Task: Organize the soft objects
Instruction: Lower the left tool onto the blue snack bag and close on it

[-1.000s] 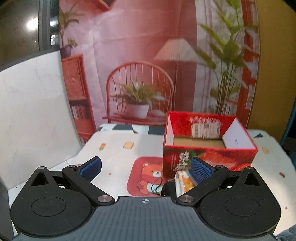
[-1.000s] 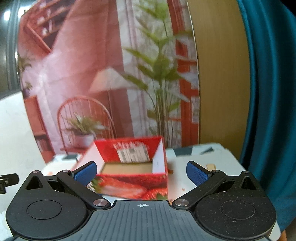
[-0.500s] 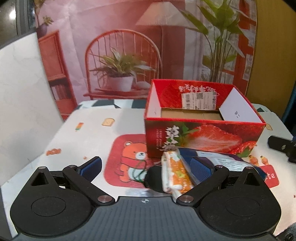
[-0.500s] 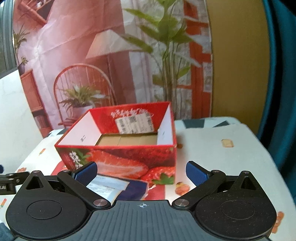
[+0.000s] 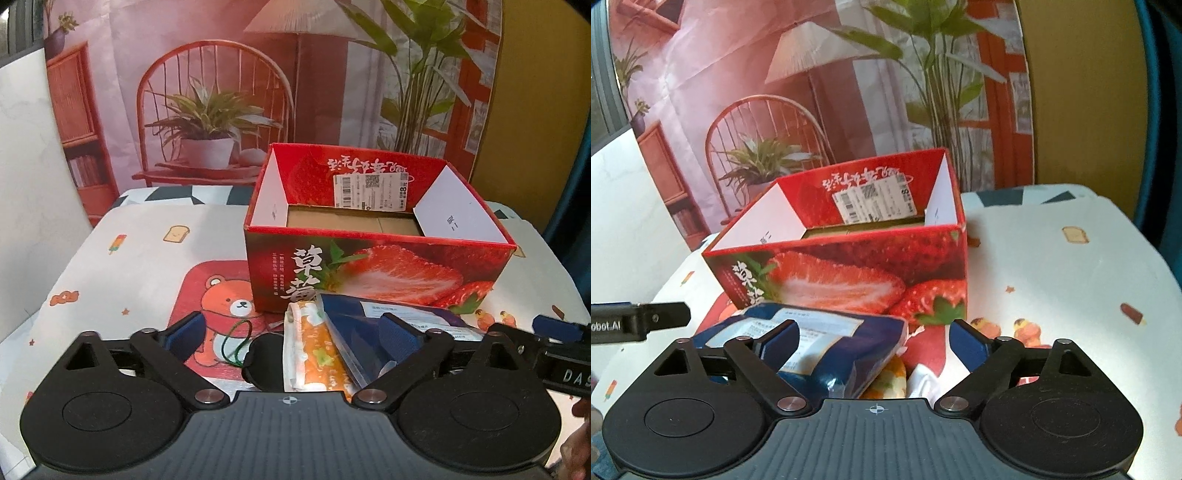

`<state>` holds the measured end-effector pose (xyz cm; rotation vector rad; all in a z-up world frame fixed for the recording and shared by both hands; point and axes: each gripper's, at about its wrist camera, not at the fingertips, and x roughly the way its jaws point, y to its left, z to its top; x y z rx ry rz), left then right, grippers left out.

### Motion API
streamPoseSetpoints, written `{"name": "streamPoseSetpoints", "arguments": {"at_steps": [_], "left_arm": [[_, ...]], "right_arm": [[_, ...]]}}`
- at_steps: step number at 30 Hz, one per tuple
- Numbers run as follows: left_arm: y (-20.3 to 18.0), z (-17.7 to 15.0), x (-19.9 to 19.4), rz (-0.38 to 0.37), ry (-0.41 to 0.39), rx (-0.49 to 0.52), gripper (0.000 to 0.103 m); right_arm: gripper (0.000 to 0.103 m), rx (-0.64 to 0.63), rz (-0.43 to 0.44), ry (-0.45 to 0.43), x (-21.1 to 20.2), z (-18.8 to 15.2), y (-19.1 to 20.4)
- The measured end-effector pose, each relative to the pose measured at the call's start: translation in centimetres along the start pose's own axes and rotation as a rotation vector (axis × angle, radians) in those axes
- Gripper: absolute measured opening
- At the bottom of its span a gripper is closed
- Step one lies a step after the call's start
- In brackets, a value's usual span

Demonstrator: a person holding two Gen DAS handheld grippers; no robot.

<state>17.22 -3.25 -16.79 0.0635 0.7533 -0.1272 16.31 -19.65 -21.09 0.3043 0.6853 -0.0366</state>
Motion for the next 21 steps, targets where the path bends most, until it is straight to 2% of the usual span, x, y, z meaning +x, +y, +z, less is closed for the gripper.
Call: {"name": "streamPoseSetpoints", "arguments": {"at_steps": [7, 15, 21], "left_arm": [[0.2, 0.3, 0.9, -0.054, 0.027, -0.02, 0.087], [0.0, 0.1, 1.5, -0.083, 0.052, -0.016, 0.077], [0.5, 0.2, 1.5, -0.137, 0.072, -0.034, 0.064]], "right_arm": [[0.078, -0.003, 0.03, 0.051, 1.0, -1.0, 0.2], [0.076, -0.011, 0.06, 0.082, 1.6, -1.4, 0.4], [0.076, -0.011, 0.081, 0.097, 1.6, -1.5, 0.5]]}}
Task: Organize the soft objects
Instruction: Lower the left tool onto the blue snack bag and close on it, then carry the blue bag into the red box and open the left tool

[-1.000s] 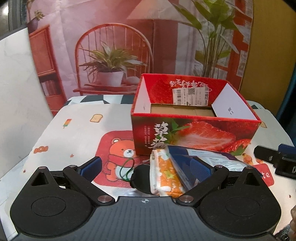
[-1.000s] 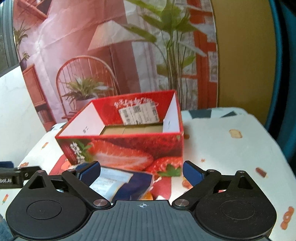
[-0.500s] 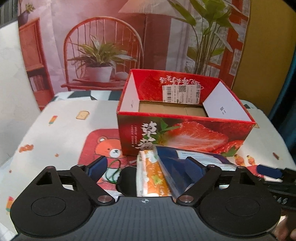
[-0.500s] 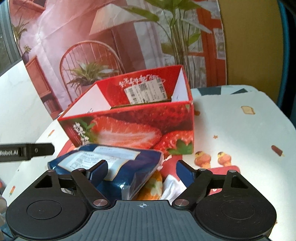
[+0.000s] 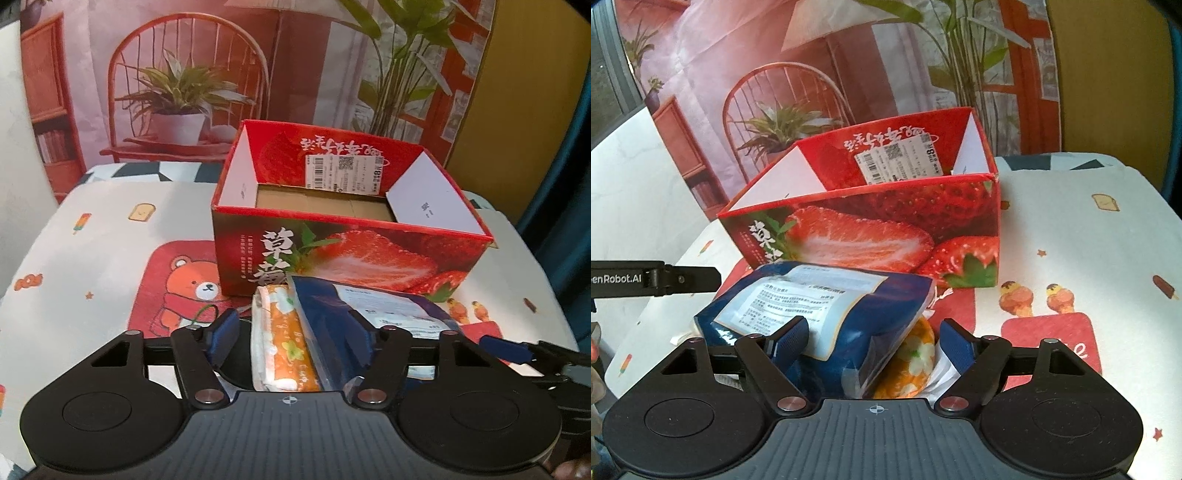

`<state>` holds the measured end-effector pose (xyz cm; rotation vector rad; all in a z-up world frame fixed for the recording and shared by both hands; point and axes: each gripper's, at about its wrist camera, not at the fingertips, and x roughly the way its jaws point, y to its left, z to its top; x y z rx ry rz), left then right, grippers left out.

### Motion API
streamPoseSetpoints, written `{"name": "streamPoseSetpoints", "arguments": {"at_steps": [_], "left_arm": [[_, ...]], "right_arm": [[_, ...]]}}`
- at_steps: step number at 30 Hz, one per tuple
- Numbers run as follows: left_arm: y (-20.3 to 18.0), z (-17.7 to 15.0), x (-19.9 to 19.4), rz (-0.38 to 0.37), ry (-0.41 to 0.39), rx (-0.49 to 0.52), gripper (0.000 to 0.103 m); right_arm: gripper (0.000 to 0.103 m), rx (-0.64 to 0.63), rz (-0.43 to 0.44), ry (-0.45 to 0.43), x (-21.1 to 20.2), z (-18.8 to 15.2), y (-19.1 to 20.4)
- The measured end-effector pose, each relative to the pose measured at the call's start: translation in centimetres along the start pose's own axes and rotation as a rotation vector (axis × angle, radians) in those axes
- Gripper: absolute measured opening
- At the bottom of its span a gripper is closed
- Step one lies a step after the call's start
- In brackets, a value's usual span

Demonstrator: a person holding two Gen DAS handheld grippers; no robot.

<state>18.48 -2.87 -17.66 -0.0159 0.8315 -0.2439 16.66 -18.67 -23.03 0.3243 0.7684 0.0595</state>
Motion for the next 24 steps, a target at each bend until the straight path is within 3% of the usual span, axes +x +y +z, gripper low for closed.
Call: {"name": "streamPoseSetpoints", "arguments": {"at_steps": [13, 16, 24], "left_arm": [[-0.6, -0.7, 2.0, -0.121, 0.089, -0.019, 0.06], [-0.8, -0.8, 2.9, -0.158, 0.117, -0.01, 0.055], [-0.8, -0.9, 4.6, -0.227, 0.151, 0.018, 0.055]], "right_arm": [[0.068, -0.013, 0.037, 0.012, 0.2, -0.2, 0.5], [0.063, -0.022, 0.047, 0.019, 0.4, -0.2, 0.6], [0.051, -0.048, 0.061, 0.038, 0.6, -0.3, 0.9]]}}
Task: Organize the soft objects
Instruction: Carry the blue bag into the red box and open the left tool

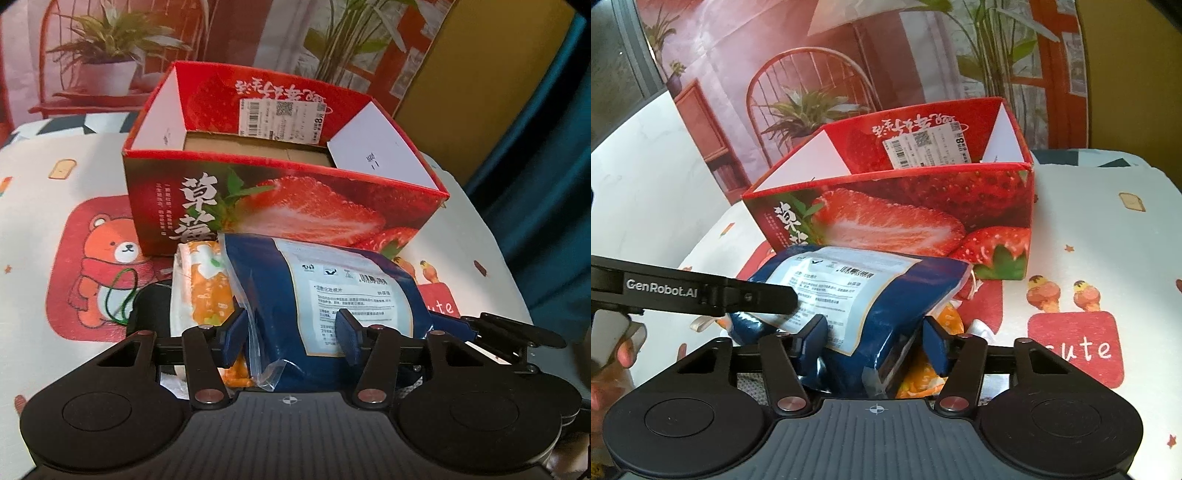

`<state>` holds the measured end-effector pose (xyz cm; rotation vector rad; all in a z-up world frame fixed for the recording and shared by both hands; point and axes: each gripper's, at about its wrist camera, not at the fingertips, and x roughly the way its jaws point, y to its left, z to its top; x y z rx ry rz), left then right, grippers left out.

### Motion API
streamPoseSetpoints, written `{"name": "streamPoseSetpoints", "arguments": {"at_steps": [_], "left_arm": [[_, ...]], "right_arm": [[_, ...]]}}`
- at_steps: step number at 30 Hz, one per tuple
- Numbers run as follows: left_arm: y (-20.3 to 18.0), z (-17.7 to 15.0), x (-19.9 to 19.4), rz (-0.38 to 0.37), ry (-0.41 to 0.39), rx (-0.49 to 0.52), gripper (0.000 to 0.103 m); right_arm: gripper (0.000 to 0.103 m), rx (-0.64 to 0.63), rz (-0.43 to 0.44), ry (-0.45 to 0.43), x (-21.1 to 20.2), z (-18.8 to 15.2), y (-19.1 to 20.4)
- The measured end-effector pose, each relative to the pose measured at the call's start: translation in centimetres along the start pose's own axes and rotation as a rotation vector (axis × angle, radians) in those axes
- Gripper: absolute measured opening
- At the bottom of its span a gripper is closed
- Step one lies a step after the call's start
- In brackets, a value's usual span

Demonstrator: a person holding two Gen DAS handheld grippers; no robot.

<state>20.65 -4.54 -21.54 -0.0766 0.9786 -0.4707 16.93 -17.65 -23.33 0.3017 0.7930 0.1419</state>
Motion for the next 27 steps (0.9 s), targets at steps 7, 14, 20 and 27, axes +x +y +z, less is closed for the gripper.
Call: {"name": "streamPoseSetpoints", "arguments": {"at_steps": [7, 14, 20, 27], "left_arm": [[-0.4, 0.4, 0.4, -0.007, 0.008, 0.049, 0.051], [0.1, 0.5, -0.8, -0.05, -0.017, 0.025, 0.041], [-0.6, 1.2, -3.8, -0.057, -0.108, 0.063, 0.041], [-1.1, 3.4, -6.5, -0.087, -0.224, 0.073, 0.041]], "right_arm": [[0.042, -0.049, -0.008, 0.007, 0.3, 0.3, 0.6], [0.034, -0.1, -0.013, -0.011, -0.6, 1.1, 1.1], [0.033, -0.137, 0.012, -0.053, -2.2, 2.5, 1.6], [0.033, -0.203, 0.037, -0.141, -4.6, 5.8, 2.6]]}}
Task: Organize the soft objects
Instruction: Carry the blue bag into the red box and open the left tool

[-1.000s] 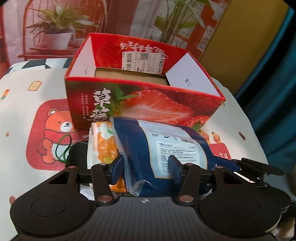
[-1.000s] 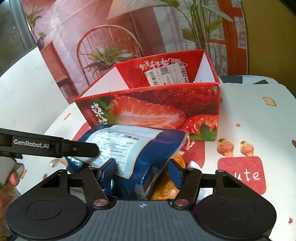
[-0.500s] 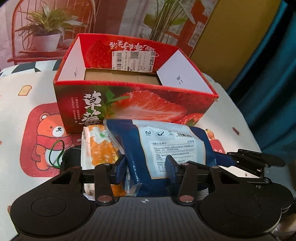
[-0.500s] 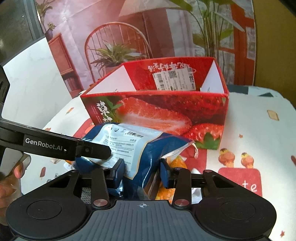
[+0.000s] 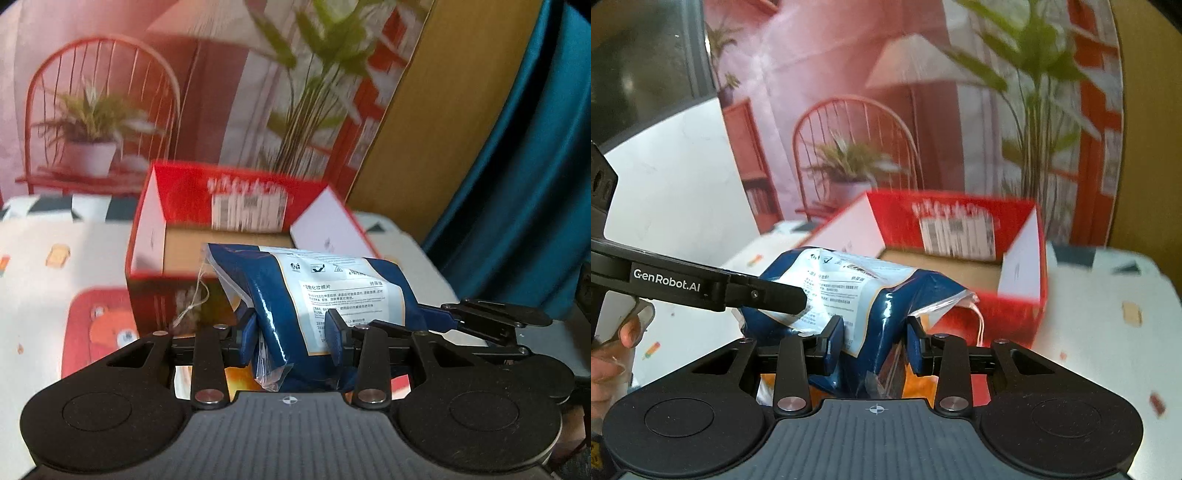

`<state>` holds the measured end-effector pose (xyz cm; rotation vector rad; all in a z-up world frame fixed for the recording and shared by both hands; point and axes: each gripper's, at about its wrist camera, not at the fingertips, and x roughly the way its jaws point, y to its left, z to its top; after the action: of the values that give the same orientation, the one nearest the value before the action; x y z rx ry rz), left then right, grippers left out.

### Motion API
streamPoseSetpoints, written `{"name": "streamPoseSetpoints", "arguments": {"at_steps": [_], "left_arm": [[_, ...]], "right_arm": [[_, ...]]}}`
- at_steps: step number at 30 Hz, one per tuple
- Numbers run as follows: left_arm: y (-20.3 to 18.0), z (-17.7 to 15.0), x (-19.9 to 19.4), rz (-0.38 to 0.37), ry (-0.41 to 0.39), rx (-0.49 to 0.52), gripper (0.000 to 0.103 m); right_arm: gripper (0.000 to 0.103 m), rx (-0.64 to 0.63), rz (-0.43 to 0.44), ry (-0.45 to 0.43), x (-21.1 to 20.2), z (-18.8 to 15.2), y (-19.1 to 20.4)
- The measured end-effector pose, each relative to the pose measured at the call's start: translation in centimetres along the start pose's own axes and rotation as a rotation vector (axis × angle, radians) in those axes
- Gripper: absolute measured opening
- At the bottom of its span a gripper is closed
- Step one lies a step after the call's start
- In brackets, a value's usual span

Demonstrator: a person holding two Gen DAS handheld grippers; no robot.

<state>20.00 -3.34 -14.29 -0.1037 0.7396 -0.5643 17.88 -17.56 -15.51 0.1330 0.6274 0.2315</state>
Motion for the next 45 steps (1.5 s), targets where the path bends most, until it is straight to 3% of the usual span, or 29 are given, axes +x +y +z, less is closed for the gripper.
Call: {"name": "streamPoseSetpoints", "arguments": {"at_steps": [7, 12, 14, 21, 34, 42, 45], "left_arm": [[0.0, 3.1, 0.7, -0.001, -0.078, -0.013, 0.041], [-0.9, 5.8, 2.0, 0.056, -0.165, 0.047, 0.041], [-0.8, 6.8, 3.4, 0.058, -0.165, 0.032, 0.041], [0.9, 8.4, 10.6, 0.046, -0.042, 0.006, 0.041], [6.2, 5.8, 18.7, 0.06, 0.242, -0.118, 0.041], [6.5, 5.0, 19.8, 0.077, 0.288, -0.103, 0.043], [6.2, 5.3, 19.2, 0.098, 0.274, -0.079, 0.051]], "right_arm": [[0.033, -0.09, -0.013, -0.081, -0.2, 4.4, -0.3], [0.033, -0.162, -0.025, -0.135, 1.5, 7.6, -1.3], [0.033, -0.186, -0.031, -0.155, 2.5, 8.7, -2.1], [0.033, -0.136, -0.035, -0.097, 7.7, 9.5, -6.1], [0.032, 0.146, -0.029, 0.177, 18.0, 5.5, -10.1], [0.033, 0.153, -0.09, 0.29, 19.8, 4.9, -9.3], [0.034, 0.129, -0.143, 0.305, 19.7, 5.2, -9.0]]}}
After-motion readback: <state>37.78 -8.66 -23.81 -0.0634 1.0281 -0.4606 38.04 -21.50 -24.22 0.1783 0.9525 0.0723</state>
